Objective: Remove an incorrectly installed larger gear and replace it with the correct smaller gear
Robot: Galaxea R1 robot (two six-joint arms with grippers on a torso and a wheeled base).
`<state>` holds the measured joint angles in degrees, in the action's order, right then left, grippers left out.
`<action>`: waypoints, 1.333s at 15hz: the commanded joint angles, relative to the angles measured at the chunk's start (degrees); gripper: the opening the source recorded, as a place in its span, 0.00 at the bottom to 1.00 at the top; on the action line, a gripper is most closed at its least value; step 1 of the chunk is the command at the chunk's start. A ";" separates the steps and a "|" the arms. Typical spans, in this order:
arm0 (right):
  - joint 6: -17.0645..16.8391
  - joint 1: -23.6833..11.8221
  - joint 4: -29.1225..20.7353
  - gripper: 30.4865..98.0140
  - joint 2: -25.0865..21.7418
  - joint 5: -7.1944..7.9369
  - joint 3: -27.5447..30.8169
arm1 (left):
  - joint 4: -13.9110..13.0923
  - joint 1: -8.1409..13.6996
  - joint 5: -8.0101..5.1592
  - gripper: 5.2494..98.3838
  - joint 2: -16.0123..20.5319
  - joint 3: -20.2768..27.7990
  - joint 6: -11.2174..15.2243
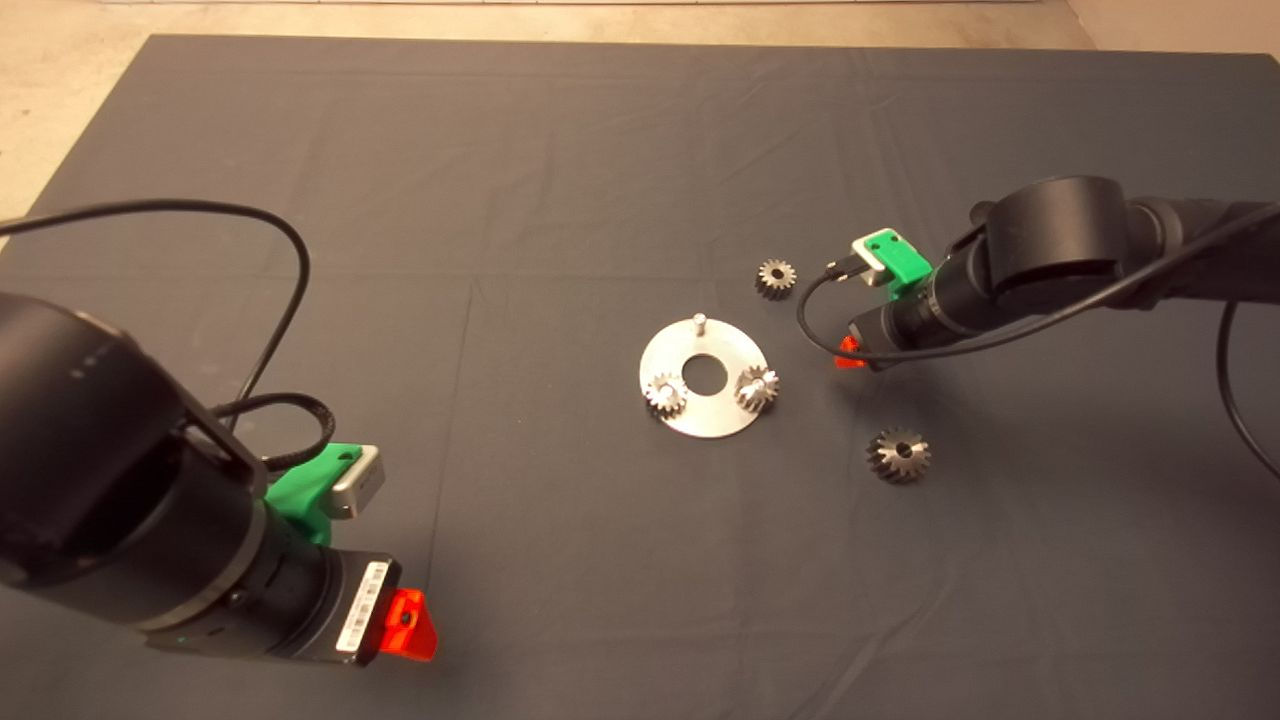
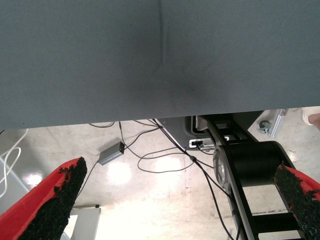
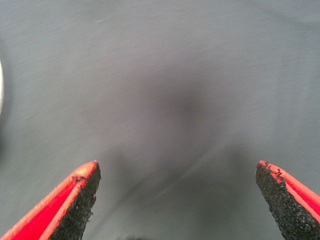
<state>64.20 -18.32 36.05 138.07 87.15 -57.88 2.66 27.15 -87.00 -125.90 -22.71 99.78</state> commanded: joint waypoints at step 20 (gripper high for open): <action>-0.30 -1.19 7.63 0.77 7.09 -5.85 -8.55 | -0.41 0.36 -0.10 0.99 -0.01 0.75 0.01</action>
<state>63.96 -18.58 40.94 145.12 81.25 -66.34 2.67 27.15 -86.99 -126.03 -22.71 99.78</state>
